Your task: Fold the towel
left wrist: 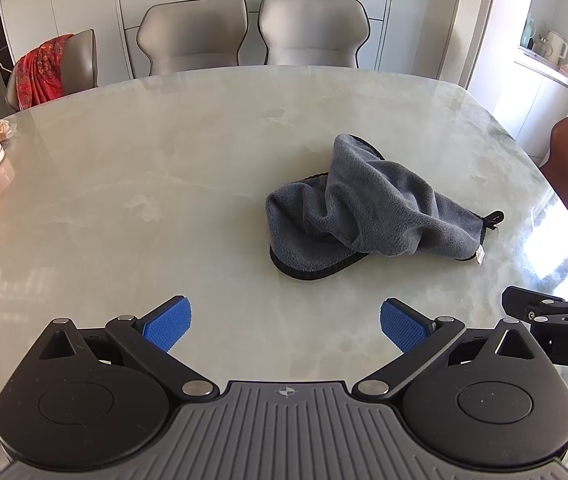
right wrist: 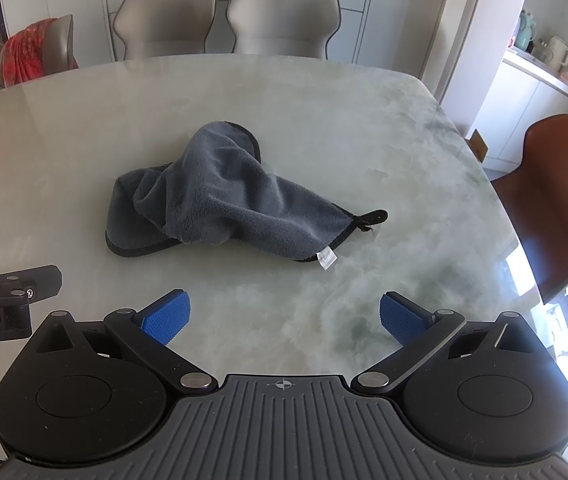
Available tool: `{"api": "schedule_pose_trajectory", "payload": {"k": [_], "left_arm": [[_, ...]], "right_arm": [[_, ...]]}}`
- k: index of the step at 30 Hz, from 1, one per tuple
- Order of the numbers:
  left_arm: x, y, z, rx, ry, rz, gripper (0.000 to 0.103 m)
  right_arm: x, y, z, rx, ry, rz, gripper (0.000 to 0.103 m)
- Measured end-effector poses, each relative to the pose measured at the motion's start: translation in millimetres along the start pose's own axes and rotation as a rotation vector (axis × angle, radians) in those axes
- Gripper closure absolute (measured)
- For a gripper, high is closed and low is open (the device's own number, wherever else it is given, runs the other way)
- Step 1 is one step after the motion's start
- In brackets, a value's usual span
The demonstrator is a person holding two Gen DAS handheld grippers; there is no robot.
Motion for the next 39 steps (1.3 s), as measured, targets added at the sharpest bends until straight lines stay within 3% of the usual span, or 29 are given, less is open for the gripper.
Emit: {"api": "schedule_pose_trajectory", "payload": {"k": [10,18,24,29,30,35,39], "left_arm": [[0.7,8.8,9.0,-0.007,-0.016,0.0,0.0],[4.6,11.6,23.6,0.027,-0.031,-0.004,0.0],[9.4,13.5,40.2,0.081,-0.061,-0.033,0.0],[16.5,16.1,60.1,0.116,-0.092,-0.093,0.0],[19.1,16.1,63.7,0.125,-0.093,-0.103,0.0],[33.6,14.6,80.1,0.167,-0.089,-0.111,0.0],[43.7,14.2,89.2,0.181,-0.09,-0.112,0.0]], "right_arm": [[-1.5,-8.3,4.7,0.021,-0.036,0.135,0.001],[16.7,-14.0,16.5,-0.029,0.005,0.136,0.001],[24.5,-29.5,33.9,-0.079,-0.043,0.158,0.002],[39.8,-52.5,52.3,0.01,-0.022,0.268,0.008],[43.3,-55.1,54.9,0.01,-0.023,0.274,0.013],[55.5,-59.2,71.0,-0.09,-0.08,0.292,0.036],[68.2,-57.7,95.6,-0.137,-0.147,0.361,0.043]]}}
Point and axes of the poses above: each gripper's, at about its wrist camera, not at the fingertips, and x roughly the way its jaws point, y to its left, z to its top, the point moved 1 cm from there along x, roughly the way its jaws point
